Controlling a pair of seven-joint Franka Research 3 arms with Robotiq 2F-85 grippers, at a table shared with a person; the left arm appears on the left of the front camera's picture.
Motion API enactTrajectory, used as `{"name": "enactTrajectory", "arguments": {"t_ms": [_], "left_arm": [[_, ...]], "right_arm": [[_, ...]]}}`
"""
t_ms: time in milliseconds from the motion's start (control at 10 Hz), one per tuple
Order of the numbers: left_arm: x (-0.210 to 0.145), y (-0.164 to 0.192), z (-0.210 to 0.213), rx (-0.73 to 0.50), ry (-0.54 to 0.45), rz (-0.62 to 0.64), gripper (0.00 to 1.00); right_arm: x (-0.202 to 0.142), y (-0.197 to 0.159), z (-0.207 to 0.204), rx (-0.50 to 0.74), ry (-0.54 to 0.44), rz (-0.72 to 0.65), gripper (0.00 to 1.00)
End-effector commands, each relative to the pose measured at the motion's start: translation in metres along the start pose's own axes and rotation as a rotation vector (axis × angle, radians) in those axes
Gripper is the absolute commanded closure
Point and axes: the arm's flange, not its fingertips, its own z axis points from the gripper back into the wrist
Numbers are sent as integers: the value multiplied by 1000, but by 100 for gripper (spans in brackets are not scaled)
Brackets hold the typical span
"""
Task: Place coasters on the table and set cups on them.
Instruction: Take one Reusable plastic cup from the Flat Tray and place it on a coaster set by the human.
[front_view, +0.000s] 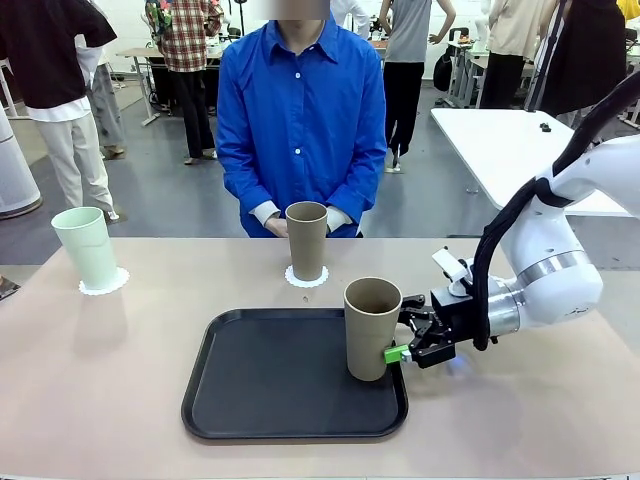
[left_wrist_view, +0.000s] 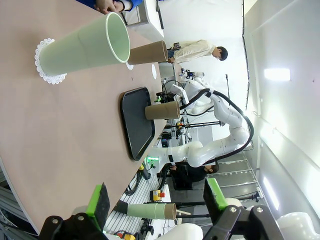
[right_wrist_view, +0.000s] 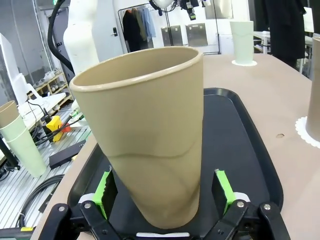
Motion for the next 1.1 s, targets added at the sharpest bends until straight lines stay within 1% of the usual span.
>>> {"name": "enactTrajectory", "arguments": {"t_ms": [0,1000], "left_arm": [[-1,-1,1,5,-1,4,0],[-1,-1,1,5,-1,4,0]], "right_arm": [[-2,-4,-14,8,-11,26,0],[-10,-14,-36,46,-20,-1,0]]}}
